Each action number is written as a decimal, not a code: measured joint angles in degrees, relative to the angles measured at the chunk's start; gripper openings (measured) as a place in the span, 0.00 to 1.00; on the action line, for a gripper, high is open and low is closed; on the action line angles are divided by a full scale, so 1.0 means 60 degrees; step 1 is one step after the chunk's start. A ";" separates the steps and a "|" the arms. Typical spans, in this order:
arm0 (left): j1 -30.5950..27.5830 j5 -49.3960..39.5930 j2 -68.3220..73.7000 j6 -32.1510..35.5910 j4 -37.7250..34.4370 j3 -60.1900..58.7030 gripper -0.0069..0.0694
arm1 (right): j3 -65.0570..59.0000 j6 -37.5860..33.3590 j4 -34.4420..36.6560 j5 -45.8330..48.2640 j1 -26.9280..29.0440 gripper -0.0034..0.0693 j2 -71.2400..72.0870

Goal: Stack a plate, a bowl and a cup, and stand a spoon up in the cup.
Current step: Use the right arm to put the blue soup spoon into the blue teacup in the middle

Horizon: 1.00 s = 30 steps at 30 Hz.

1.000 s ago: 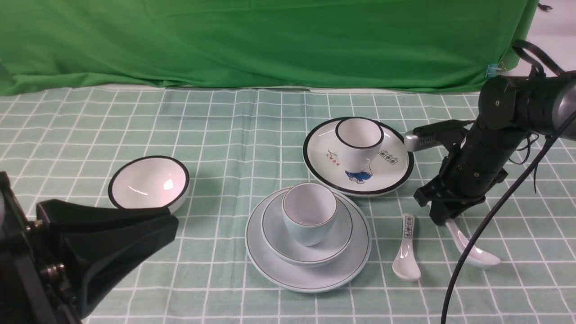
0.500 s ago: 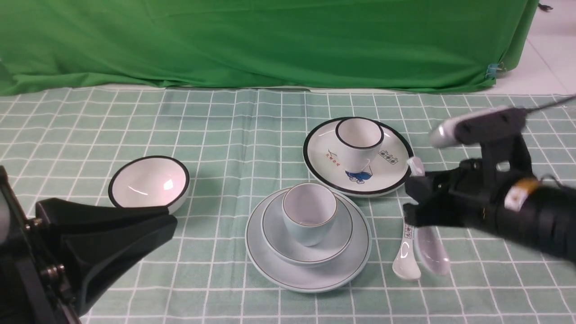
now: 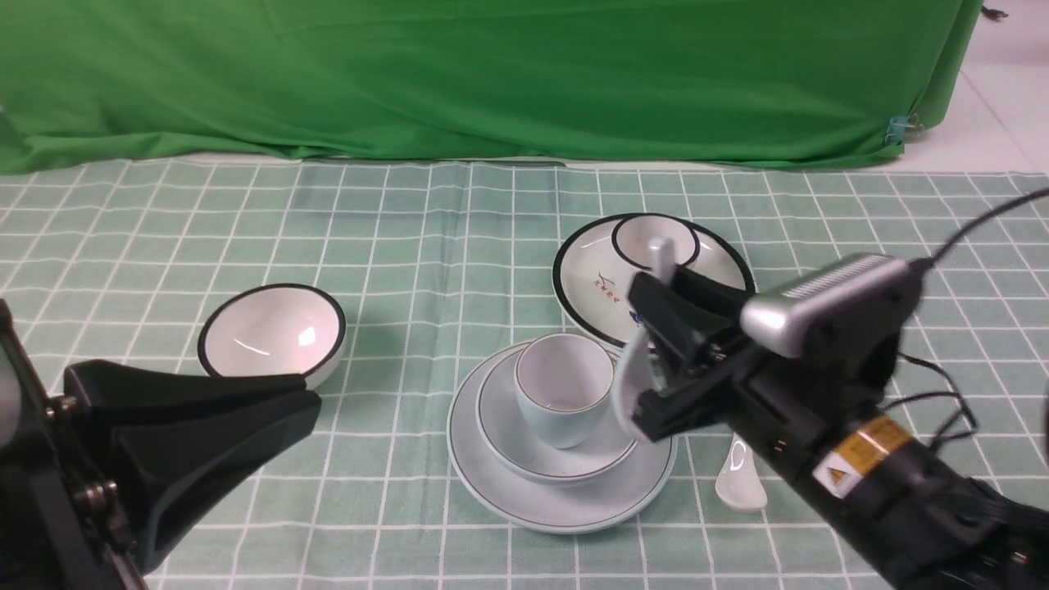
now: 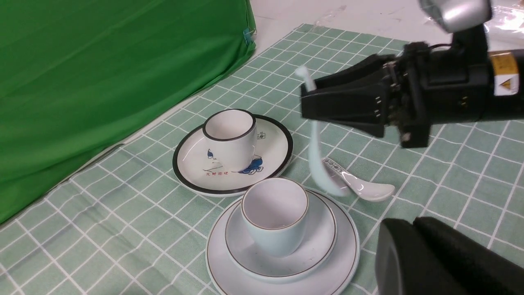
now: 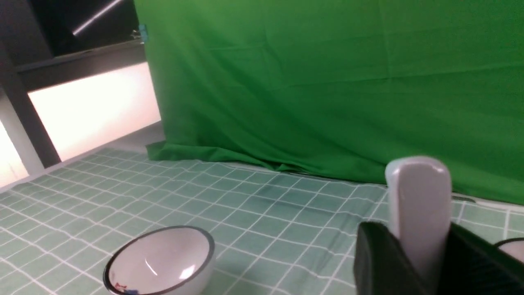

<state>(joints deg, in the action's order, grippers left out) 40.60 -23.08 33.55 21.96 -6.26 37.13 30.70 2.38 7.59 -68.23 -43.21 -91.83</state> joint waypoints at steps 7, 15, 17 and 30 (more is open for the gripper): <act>0.0000 0.0000 0.0000 0.0024 0.0000 0.0000 0.10 | 0.1247 -0.0287 -0.0440 -0.0044 0.0008 0.29 -0.0890; 0.0000 0.0000 0.0000 0.0057 0.0047 0.0000 0.10 | 0.2073 0.0066 -0.1103 -0.0135 0.0431 0.29 -0.1493; 0.0000 0.0000 0.0000 0.0057 0.0106 0.0000 0.10 | 0.2085 0.0124 -0.1266 -0.0135 0.0480 0.29 -0.1625; 0.0000 0.0000 0.0000 0.0061 0.0137 0.0000 0.10 | 0.2087 0.0123 -0.1367 -0.0135 0.0493 0.29 -0.2415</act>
<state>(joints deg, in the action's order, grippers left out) 40.60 -23.08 33.55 22.33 -5.44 37.13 43.22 3.12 -0.61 -69.04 -40.25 -106.31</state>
